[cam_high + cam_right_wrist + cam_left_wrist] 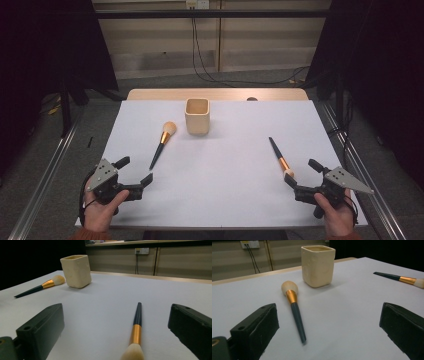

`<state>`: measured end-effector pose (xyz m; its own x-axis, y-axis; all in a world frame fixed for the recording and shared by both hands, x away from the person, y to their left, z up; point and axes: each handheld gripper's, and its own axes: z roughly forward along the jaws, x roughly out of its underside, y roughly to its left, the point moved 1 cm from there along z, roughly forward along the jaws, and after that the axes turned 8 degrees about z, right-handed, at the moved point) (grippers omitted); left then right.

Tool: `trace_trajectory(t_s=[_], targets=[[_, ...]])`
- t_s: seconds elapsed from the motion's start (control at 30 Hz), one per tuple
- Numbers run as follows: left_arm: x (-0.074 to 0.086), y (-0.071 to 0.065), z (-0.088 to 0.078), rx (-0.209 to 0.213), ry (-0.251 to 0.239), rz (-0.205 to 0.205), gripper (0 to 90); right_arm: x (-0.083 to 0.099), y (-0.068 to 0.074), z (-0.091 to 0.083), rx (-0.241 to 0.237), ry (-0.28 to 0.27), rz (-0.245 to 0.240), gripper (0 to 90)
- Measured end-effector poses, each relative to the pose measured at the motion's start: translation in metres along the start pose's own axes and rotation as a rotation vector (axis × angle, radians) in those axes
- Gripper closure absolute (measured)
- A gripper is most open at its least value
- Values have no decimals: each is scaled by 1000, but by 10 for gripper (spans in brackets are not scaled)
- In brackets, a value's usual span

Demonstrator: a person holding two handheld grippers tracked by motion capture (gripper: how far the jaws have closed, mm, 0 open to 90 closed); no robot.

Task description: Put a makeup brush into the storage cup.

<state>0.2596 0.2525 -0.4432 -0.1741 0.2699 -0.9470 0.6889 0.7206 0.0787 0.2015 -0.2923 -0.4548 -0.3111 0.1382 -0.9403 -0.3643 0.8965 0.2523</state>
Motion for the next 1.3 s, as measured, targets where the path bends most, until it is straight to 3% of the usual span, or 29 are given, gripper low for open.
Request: trace_trajectory(t_s=[0.5,0.87,1.07,1.17,1.23,1.3], targets=[[-4,5,7,-26,44,11,26,1,-2,3,-10,25,-2,1],[-20,5,22,-18,36,44,28,0,0,2,-7,14,3,0],[-27,12,29,-18,26,30,28,0,0,3,-3,19,4,0],[-31,16,36,1,18,34,27,0,-1,3,3,21,10,0],[-36,18,41,-9,12,41,26,0,-1,3,5,19,8,0],[-41,22,45,-17,-7,18,23,0,0,3,4,20,9,0]])
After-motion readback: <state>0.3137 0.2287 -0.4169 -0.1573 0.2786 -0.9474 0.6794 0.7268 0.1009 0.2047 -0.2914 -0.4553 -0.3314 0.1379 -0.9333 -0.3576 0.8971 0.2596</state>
